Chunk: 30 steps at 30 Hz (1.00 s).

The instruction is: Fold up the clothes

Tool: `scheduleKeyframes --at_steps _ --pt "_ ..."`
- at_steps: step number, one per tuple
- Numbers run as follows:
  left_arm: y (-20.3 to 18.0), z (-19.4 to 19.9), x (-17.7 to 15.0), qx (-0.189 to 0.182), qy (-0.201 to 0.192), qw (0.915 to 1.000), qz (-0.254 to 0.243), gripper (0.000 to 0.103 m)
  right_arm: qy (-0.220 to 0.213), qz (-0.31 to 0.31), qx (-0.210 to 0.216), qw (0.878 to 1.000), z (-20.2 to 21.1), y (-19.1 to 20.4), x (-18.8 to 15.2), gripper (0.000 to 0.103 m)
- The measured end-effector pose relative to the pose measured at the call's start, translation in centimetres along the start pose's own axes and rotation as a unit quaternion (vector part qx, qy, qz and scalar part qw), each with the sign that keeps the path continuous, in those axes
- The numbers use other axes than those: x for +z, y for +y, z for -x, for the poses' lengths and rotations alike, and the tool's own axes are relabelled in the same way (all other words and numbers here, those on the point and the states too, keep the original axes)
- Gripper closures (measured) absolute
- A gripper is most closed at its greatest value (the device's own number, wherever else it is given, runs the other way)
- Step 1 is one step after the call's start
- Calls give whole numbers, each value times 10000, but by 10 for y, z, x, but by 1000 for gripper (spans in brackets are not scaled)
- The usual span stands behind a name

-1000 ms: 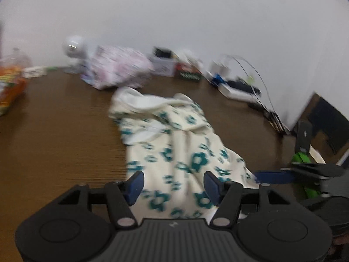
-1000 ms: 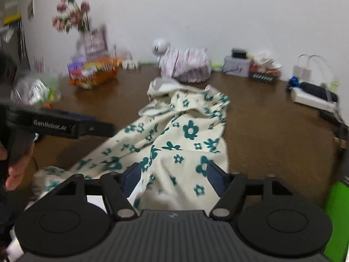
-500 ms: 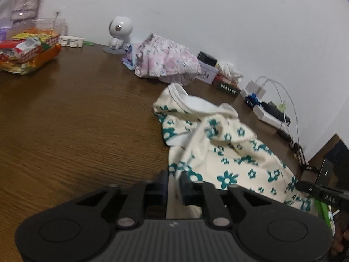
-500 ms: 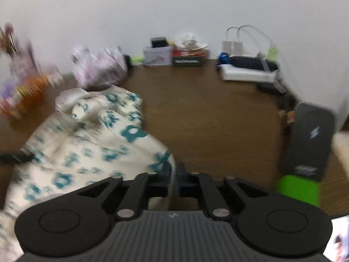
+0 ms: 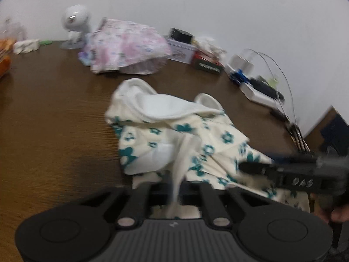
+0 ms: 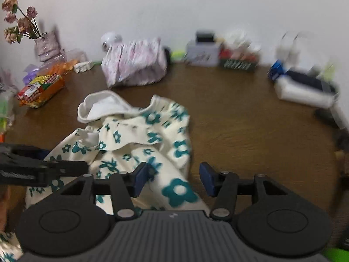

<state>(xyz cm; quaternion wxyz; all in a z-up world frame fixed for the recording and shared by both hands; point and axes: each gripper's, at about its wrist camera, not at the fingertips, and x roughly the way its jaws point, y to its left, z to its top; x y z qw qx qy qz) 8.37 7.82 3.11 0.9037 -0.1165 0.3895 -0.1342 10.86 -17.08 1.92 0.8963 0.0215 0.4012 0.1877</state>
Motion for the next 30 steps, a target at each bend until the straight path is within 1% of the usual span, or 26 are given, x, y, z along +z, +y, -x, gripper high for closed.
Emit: scheduleKeyframes --at_steps 1,2,4,5,6,7,8,9,10,11,12,13,14,15,16,17,18,19,20,21,22,23,25,27,29,30 --pt "9 7 -2 85 -178 9995 235 99 82 -122 96 9998 -4 -2 -3 95" --pt "18 14 -3 170 -357 9981 470 99 -46 -284 91 9995 -2 -5 -5 95" --pt "35 27 -7 329 -695 9926 937 99 -581 -969 -148 9935 13 -22 -6 96" --pt "44 29 -10 341 -727 9903 1132 98 -633 -1252 -135 9900 15 -31 -8 96" --pt "43 28 -12 426 -696 9910 1059 98 -644 -1522 -95 9862 16 -41 -10 95" --pt "42 26 -15 511 -666 9916 987 96 -654 -1790 -56 9817 17 -50 -12 93" --pt "42 25 -17 596 -635 9920 913 84 -528 -1734 -140 9833 13 -50 -14 81" --pt "40 23 -19 690 -611 9922 840 78 -376 -1617 -248 9858 8 -47 -16 74" --pt "37 25 -20 837 -639 9916 752 66 -417 -1444 -414 9878 10 -42 -18 67" --pt "34 28 -13 824 -672 9925 600 59 -494 -1291 -486 9892 15 -37 -18 63" --pt "30 30 -7 811 -706 9932 449 55 -570 -1143 -538 9903 22 -32 -16 63" --pt "27 33 -1 798 -739 9936 297 46 -646 -995 -590 9912 28 -27 -15 62" --pt "23 35 6 785 -773 9938 145 34 -755 -852 -605 9917 35 -23 -10 60" --pt "20 36 12 773 -785 9939 3 28 -822 -705 -640 9921 38 -20 -3 58" --pt "18 26 19 779 -646 9948 -74 23 -880 -557 -679 9922 40 -16 4 57" --pt "17 16 26 784 -506 9955 -151 23 -840 -471 -673 9931 36 -13 12 57" --pt "15 6 33 789 -367 9960 -228 25 -796 -388 -666 9938 31 -11 20 57" --pt "14 -3 39 788 -232 9962 -303 37 -690 -343 -629 9950 22 -10 24 58" --pt "13 -10 39 750 -139 9964 -368 70 -597 -305 -597 9960 15 -8 23 61" --pt "13 -17 38 718 -63 9965 -422 90 -501 -253 -551 9969 9 -5 22 68" --pt "15 -18 35 727 -115 9965 -398 96 -406 -200 -505 9977 3 -2 21 89" --pt "17 -18 33 736 -167 9965 -374 96 -374 -76 -540 9978 1 2 19 98" --pt "21 -19 27 763 -270 9962 -320 96 -382 195 -880 9952 -4 8 17 98" --pt "28 -12 23 942 -364 9947 -185 96 -443 65 -1322 9902 -5 3 17 98" --pt "32 -4 20 1099 -440 9929 -131 96 -635 -214 -1502 9864 13 -5 16 95" --pt "33 1 18 1169 -471 9919 -136 96 -778 -242 -1417 9865 30 -5 13 94"
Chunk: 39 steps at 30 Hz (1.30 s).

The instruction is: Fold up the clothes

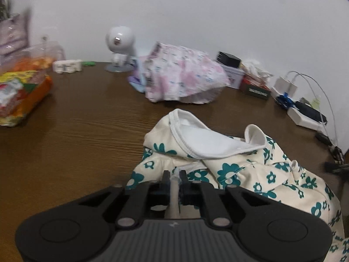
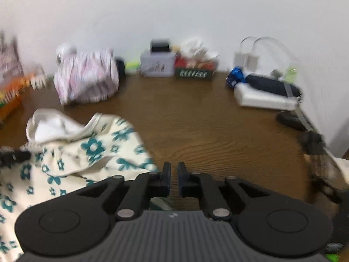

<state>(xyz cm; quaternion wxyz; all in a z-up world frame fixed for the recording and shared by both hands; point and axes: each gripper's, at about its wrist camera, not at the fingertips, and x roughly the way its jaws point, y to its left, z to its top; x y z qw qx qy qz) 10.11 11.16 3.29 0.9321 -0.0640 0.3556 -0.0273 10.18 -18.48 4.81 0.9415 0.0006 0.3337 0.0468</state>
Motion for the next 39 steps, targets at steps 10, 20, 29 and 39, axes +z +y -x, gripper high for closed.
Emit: scheduleKeyframes --at_steps 10,20,29,39 --pt "34 29 -16 733 -295 9964 305 96 406 694 1838 9797 115 35 -105 72" --pt "46 72 -50 1081 -157 9933 371 96 554 1089 1724 9774 94 37 -123 98" --pt "-7 144 -123 307 200 9993 -87 93 214 1084 136 9938 37 18 -62 94" --pt "23 158 -96 323 -488 9983 24 58 481 1123 1889 9744 123 41 -130 64"
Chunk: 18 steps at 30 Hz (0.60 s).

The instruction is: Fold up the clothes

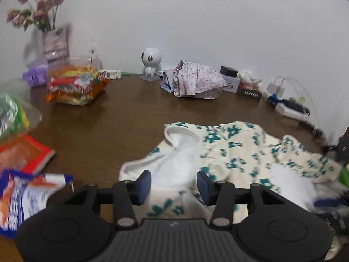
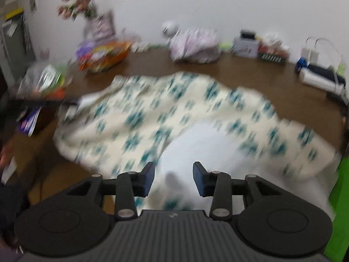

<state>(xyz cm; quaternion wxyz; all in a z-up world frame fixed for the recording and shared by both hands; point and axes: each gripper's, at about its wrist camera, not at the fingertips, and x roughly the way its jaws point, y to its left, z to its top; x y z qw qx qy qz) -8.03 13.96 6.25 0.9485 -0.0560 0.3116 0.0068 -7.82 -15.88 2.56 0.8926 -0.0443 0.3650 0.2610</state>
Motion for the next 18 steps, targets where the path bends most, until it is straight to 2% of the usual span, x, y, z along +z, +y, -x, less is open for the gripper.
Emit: scheduleKeyframes --at_steps 2,4,9,10,11,13,15,17,18 --pt "2 -10 2 36 27 10000 -36 58 165 161 15 9997 -4 6 -14 64" --pt "5 -20 4 65 92 9999 -25 58 76 434 -96 9990 -2 9 -23 64" --pt "8 -18 7 74 135 9999 46 58 189 640 -301 9973 3 -7 -19 63" --pt "10 -14 9 66 96 9999 67 56 178 710 -398 9965 3 -13 -17 57" --pt "12 -12 10 73 107 9999 53 52 163 716 -564 9957 3 -19 -15 44" --pt "15 -8 12 82 131 9999 18 48 202 659 -812 9943 1 -32 -8 44" --pt "10 -10 10 4 200 9997 -159 45 228 606 -907 9938 1 -37 1 47" --pt "5 -16 8 -94 288 9989 -347 33 29 478 -806 9956 7 -37 8 47" --pt "3 -20 7 -149 343 9983 -443 32 -93 415 -704 9966 11 -34 12 47"
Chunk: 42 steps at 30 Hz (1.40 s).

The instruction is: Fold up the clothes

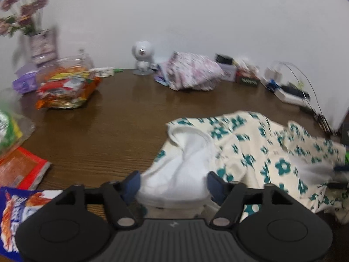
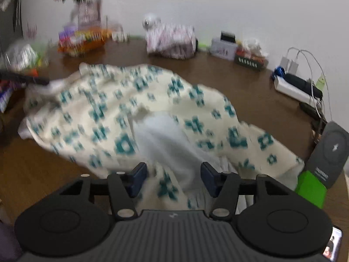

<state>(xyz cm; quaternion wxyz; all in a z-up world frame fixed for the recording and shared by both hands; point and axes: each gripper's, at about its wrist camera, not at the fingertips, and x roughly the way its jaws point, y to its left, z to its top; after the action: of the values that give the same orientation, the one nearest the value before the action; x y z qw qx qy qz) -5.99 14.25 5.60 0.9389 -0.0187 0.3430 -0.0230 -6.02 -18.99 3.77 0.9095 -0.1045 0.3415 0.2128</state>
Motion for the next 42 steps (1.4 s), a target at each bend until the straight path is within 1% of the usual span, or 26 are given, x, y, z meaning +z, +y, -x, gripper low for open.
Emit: scheduleKeyframes --at_steps 3,4,6,7,8,10,11,13,14,15,16,17,19,22,25,27,28,29,30,31,33,36,38,39,40,42 --pt "-8 -17 4 -129 210 9995 -221 33 -233 -97 363 9990 5 11 8 47" --pt "-10 -21 7 -183 248 9991 -298 34 -244 -79 429 9988 3 17 8 47" --pt "-9 -31 12 -151 251 9989 -370 71 -161 49 572 9982 -6 30 8 47" --pt "-8 -35 15 -135 253 9988 -406 99 -91 98 623 9980 -11 36 7 47" --pt "-5 -39 19 -103 241 9988 -405 96 7 139 644 9978 -17 40 5 49" --pt "21 -42 28 197 3 9997 165 96 143 190 632 9977 -24 46 1 50" --pt "34 -42 33 350 -110 9984 437 93 210 215 625 9976 -27 49 0 51" --pt "53 -39 38 699 -236 9943 768 90 263 104 682 9973 -28 47 -3 51" --pt "62 -37 41 866 -296 9916 912 83 245 78 699 9972 -28 46 -5 51" --pt "65 -34 42 973 -331 9907 895 77 238 79 702 9972 -27 45 -6 51" --pt "67 -28 43 979 -396 9907 860 62 244 100 689 9973 -26 45 -7 51" --pt "67 -20 42 939 -457 9907 873 54 245 102 687 9973 -26 44 -7 51" --pt "62 -3 37 713 -421 9924 915 53 245 104 683 9973 -26 43 -8 51" --pt "42 15 20 89 -205 9977 633 49 230 109 684 9973 -25 42 -9 51" --pt "12 18 -7 -59 80 9998 183 49 208 103 680 9974 -24 40 -11 53" --pt "-1 15 -23 -181 238 9996 18 49 203 88 651 9976 -22 40 -12 59" --pt "-5 13 -29 -263 302 9992 -37 54 203 75 629 9978 -21 40 -12 65" --pt "-9 11 -35 -317 356 9988 -96 76 213 74 628 9978 -19 39 -14 71" --pt "-9 13 -40 -153 332 9992 -191 85 223 72 627 9978 -16 39 -15 75" --pt "-10 14 -44 -8 313 9991 -279 99 247 80 637 9976 -13 38 -17 79" --pt "-1 19 -49 -27 371 9987 -334 99 338 135 657 9972 -4 37 -22 85" --pt "10 28 -56 -83 387 9986 -351 99 450 144 665 9967 10 35 -31 86" --pt "18 34 -58 -75 379 9989 -263 94 517 143 723 9959 19 35 -37 81" --pt "21 38 -57 -130 360 9992 -152 94 463 145 709 9963 25 35 -38 81" --pt "21 46 -57 -214 271 9994 -87 93 405 146 693 9967 31 35 -39 79" --pt "14 64 -56 -424 -49 9989 -174 84 288 149 662 9973 44 35 -41 73"
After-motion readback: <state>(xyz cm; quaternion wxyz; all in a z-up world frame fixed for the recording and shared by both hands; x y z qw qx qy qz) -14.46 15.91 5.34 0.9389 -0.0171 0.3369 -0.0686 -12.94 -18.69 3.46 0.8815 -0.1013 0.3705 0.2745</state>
